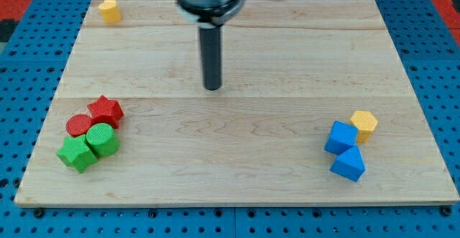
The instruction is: Move the red star to the top center of the board
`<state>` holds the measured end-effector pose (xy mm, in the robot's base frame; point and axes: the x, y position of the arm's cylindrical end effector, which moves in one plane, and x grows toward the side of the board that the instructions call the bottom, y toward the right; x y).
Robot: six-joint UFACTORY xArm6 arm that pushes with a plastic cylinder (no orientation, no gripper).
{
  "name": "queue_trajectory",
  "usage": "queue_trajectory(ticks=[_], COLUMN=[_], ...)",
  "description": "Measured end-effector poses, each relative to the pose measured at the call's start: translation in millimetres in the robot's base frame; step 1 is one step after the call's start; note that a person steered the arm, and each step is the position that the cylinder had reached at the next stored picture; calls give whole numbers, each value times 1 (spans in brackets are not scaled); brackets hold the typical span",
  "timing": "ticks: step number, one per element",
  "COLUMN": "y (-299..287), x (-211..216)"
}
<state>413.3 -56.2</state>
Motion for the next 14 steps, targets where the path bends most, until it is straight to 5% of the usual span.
queue_trajectory(ticks=[1,2,3,5,6,8,11,14], y=[-117,-195,-197,-46,-85,5,-34,48], x=[-40,15,73,62,92,-15,-107,-70])
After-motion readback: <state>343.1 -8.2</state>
